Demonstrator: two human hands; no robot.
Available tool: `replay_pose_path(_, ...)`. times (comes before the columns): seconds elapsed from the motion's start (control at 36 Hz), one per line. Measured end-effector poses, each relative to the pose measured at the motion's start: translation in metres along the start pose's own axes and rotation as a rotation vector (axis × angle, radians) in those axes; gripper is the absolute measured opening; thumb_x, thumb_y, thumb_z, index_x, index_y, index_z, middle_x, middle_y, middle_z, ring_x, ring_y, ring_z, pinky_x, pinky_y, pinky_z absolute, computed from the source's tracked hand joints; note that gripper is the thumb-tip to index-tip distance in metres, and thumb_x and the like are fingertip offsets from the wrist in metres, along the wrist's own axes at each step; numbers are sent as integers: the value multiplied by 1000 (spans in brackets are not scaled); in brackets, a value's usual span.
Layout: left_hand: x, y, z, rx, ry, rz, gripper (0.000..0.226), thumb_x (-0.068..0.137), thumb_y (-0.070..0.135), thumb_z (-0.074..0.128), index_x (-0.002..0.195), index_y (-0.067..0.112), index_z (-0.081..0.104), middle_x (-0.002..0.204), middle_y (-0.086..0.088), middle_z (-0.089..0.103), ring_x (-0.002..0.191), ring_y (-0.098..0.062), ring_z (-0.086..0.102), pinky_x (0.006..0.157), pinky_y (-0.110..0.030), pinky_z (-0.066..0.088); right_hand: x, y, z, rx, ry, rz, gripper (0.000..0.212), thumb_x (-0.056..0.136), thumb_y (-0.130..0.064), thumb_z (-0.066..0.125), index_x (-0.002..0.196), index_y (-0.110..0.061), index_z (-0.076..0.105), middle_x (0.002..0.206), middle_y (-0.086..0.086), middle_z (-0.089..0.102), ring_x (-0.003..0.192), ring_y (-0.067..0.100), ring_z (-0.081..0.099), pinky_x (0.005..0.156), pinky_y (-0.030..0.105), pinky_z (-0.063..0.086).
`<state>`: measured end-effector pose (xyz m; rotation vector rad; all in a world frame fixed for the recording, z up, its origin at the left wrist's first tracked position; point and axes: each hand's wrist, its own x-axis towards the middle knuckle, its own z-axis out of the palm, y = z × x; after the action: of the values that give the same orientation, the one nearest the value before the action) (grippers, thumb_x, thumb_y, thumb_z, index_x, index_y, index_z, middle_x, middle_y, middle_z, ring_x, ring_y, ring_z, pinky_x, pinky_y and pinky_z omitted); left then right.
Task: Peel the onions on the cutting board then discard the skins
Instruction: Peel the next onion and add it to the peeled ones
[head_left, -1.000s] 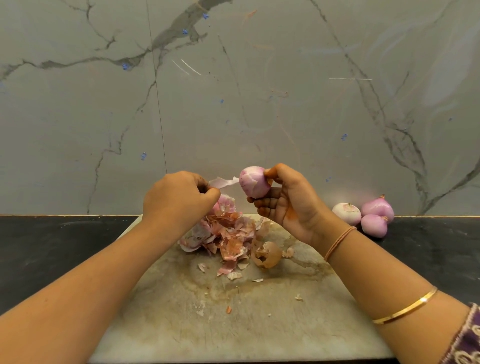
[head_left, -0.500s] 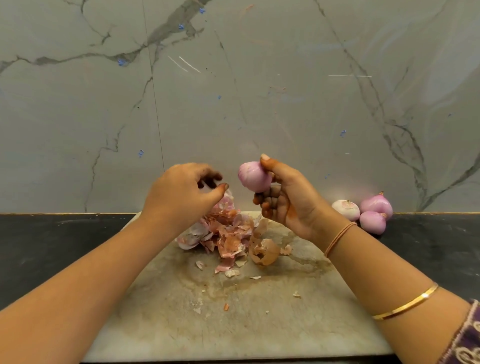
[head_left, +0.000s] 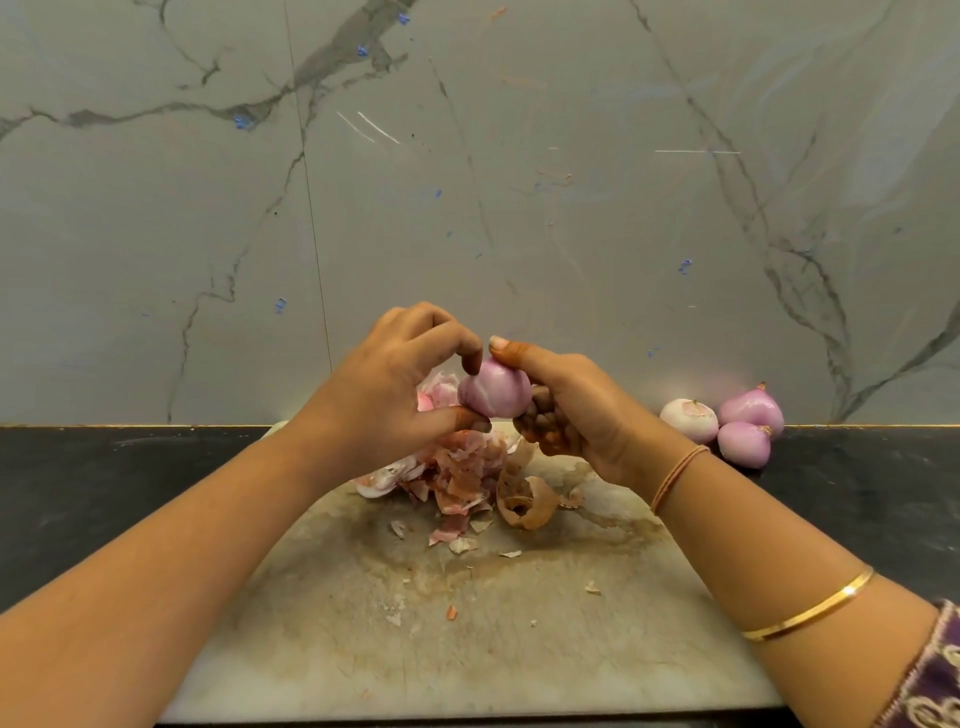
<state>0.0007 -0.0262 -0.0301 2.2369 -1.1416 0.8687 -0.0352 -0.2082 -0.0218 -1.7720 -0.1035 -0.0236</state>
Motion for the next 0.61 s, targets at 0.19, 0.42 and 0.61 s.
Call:
replay_pose_path(0.19, 0, 1, 2, 35, 1, 39, 28, 72, 54, 53, 88, 31, 50, 95, 11, 44, 90, -6, 36, 71, -20, 39, 2, 2, 0, -21, -3, -9, 46, 89, -53, 57, 75, -9, 63, 45, -3, 46, 39, 8, 40, 41, 18, 33)
replay_pose_path(0.42, 0, 5, -1, 77, 101, 60, 22, 76, 30, 68, 74, 23, 48, 83, 9, 45, 78, -16, 43, 62, -24, 39, 5, 2, -2, 191, 5, 102, 46, 92, -51, 49, 91, -7, 62, 54, 4, 55, 47, 12, 41, 43, 18, 36)
replay_pose_path(0.61, -1, 3, 3, -19, 66, 28, 21, 79, 33, 57, 75, 13, 52, 68, 6, 49, 65, -18, 45, 54, -41, 44, 7, 1, -3, 354, -37, 144, 41, 91, -39, 45, 98, -2, 61, 58, 11, 59, 43, 13, 43, 42, 18, 40)
